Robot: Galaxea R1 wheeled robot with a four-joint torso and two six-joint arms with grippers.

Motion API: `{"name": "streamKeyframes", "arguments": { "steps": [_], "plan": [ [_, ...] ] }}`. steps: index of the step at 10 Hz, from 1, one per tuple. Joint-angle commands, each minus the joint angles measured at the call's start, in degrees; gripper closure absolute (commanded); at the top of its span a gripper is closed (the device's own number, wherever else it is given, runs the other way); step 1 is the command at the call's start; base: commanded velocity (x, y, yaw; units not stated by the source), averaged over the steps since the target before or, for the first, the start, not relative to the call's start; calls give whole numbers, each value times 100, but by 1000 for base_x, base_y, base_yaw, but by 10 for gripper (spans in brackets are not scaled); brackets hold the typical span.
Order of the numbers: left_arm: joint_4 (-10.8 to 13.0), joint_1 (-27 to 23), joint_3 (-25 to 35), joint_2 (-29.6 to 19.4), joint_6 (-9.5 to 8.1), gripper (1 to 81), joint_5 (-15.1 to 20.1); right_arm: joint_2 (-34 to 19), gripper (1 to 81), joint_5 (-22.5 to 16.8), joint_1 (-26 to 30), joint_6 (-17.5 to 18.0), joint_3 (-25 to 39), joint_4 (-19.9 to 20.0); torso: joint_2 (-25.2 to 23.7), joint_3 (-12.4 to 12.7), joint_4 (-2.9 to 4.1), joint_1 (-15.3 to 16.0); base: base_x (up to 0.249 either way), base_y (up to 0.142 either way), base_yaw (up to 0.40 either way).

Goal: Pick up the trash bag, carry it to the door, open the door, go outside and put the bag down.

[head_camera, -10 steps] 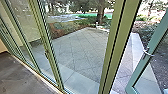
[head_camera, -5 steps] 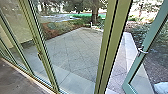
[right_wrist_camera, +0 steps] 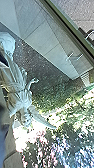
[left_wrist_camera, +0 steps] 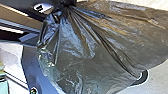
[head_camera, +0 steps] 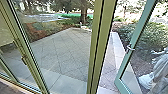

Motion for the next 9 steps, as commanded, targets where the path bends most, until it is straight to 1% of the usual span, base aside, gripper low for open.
{"name": "streamKeyframes", "arguments": {
  "steps": [1,2,3,4,5,6,7,8,9],
  "plan": [
    [-43,-161,39,-18,4,811,346,-322,10,-467,784,74,-370,-161,-1,0,-413,0,0,0,0],
    [-43,-152,30,-18,4,811,346,-322,10,-441,749,74,-441,-170,-1,0,-564,0,0,0,0],
    [-43,-152,30,-18,4,811,346,-330,10,-335,740,74,-520,-161,-1,0,-732,2,0,0,0],
    [-43,-152,30,-18,4,811,346,-330,10,-309,731,74,-573,-152,-1,2,-920,2,0,0,0],
    [-35,-144,30,-10,4,811,346,-330,10,-309,696,83,-582,-152,-1,2,-1092,2,0,0,0],
    [-43,-143,39,-18,4,811,346,-330,10,-309,696,91,-582,-143,-1,2,-1223,2,0,0,0],
    [-43,-134,30,-18,4,811,346,-330,10,-309,696,101,-573,-82,-1,2,-977,2,0,0,0],
    [-43,-126,30,-10,4,811,346,-295,10,-309,696,109,-556,67,-1,2,-1130,2,0,0,0],
    [-43,-134,39,-10,4,811,346,-174,10,-351,687,84,-556,311,-1,2,-1202,2,0,0,0]
  ]
}}
